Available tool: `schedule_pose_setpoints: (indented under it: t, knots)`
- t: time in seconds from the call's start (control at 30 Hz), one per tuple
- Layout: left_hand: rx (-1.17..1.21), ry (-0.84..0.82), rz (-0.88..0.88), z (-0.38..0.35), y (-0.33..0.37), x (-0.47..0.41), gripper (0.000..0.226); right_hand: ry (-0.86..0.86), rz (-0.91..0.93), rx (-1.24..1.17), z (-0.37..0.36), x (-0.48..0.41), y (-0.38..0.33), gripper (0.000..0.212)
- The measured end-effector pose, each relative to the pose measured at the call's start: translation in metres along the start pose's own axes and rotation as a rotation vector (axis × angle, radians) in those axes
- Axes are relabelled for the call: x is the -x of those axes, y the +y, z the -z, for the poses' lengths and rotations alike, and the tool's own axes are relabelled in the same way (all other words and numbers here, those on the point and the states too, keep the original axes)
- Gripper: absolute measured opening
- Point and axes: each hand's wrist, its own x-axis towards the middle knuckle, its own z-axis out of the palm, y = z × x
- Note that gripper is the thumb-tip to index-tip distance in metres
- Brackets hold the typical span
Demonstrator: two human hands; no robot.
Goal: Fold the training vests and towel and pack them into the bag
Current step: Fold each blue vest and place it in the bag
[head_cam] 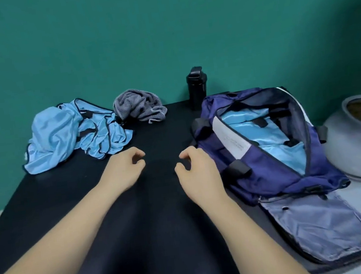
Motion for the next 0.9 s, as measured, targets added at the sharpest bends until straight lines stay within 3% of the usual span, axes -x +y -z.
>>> schedule_pose_setpoints:
  t: [0.17,0.27,0.43,0.67,0.9]
  knots:
    - [-0.124,0.089,0.019,0.0,-0.063,-0.024,0.03,-0.208,0.006,0.165,-0.043,0.022,0.01,0.033]
    - [-0.304,0.092,0.0,-0.003,-0.09,-0.042,0.043,-0.311,0.04,0.248,-0.055,0.023,0.01,0.042]
    - [-0.504,0.088,0.015,-0.005,-0.114,-0.076,0.049,-0.374,0.079,0.348,-0.065,0.031,0.007,0.05]
    - [-0.396,0.187,0.1,-0.009,-0.121,-0.102,0.011,-0.388,0.092,0.36,-0.062,0.028,0.01,0.05]
    - [-0.314,0.266,0.03,-0.009,-0.102,-0.073,0.008,-0.419,0.076,0.358,-0.061,0.024,0.01,0.049]
